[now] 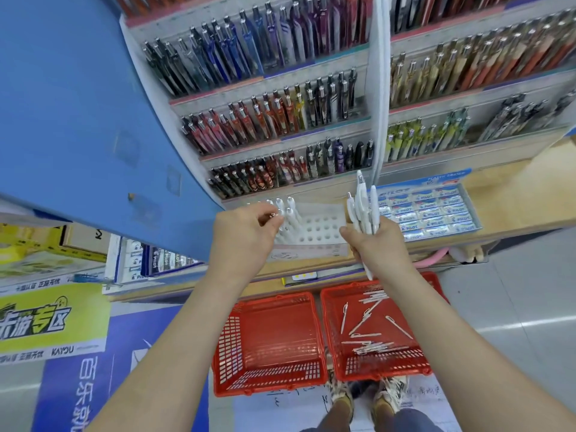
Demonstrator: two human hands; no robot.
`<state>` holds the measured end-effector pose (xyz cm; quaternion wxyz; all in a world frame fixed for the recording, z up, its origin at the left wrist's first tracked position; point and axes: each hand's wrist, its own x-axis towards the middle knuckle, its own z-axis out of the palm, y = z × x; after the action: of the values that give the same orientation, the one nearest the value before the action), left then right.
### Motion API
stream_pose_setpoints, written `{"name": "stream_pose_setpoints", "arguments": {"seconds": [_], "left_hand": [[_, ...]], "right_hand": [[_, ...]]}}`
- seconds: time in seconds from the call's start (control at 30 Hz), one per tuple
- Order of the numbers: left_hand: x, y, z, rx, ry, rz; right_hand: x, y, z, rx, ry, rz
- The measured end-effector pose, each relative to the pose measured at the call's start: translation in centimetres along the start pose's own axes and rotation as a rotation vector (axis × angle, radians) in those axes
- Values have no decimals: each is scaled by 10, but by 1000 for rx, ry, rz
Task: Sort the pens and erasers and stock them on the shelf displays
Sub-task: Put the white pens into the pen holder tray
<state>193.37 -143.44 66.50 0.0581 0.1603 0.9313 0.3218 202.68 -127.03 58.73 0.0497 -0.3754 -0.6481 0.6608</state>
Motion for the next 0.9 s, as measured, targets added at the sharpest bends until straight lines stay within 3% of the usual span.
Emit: {"name": "stream_pose_setpoints", "arguments": {"seconds": [0.27, 0.63, 0.77, 0.83, 0.9], "left_hand": [[7, -14, 13, 227, -19, 136], [10, -18, 15, 364, -74, 120], [4, -6, 5, 245, -6, 89], [2, 11, 0, 49, -13, 17], [3, 29, -2, -261, -130, -110]], "right_hand": [[7, 9, 1, -17, -1, 17], [-9, 6, 1, -6, 24, 44], [-21, -13, -10, 153, -7, 61], [-27, -26, -19, 211, -155, 54], [-33, -39, -24, 230, -356, 33]]}}
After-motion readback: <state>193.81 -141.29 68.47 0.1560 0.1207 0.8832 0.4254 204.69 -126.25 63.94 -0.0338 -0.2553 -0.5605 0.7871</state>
